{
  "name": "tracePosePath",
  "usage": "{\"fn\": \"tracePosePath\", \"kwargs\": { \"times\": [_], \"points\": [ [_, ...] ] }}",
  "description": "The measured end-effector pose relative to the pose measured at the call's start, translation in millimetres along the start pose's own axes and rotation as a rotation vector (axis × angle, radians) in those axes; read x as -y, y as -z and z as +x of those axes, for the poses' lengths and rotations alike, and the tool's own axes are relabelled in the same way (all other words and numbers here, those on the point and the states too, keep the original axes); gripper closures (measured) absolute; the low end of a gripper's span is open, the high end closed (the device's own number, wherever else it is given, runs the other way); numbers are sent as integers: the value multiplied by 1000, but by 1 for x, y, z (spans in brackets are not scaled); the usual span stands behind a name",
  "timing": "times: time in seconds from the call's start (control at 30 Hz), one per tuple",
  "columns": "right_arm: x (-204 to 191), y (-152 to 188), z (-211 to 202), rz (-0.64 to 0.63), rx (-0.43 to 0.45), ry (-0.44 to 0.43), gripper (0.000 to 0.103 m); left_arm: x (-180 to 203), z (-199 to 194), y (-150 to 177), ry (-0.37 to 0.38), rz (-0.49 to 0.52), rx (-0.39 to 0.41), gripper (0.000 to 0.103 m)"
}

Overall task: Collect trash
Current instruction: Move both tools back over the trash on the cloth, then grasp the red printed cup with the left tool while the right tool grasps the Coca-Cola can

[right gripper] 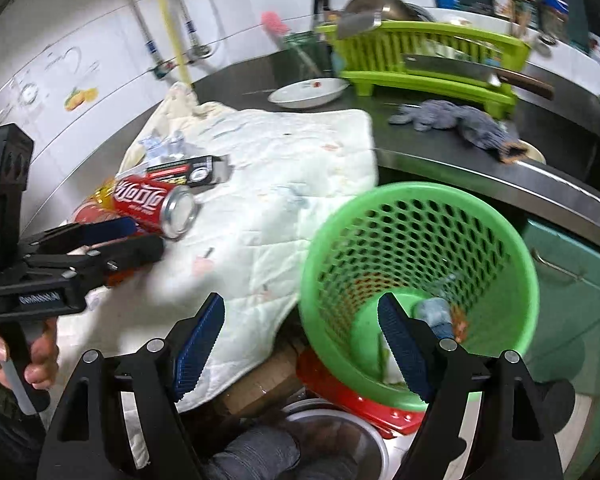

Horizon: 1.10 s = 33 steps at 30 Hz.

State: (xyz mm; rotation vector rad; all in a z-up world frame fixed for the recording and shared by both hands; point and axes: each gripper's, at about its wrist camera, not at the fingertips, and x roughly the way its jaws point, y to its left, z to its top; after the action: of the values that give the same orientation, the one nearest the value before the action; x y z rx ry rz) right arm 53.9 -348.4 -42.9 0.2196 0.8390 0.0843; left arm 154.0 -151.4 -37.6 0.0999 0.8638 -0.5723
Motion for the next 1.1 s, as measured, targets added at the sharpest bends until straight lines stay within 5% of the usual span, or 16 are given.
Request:
{"fn": "tracePosePath", "kwargs": {
  "times": [0.4, 0.53, 1.1],
  "points": [
    [-51, -33, 34, -135, -28, -91, 27, -91, -56, 20, -157, -239, 67, 24],
    [-63, -47, 47, -177, -39, -125, 27, -121, -64, 21, -218, -369, 75, 16],
    [-99, -78, 85, -300, -59, -190, 27, -178, -33, 29, -196, -885, 54, 16]
  ]
}}
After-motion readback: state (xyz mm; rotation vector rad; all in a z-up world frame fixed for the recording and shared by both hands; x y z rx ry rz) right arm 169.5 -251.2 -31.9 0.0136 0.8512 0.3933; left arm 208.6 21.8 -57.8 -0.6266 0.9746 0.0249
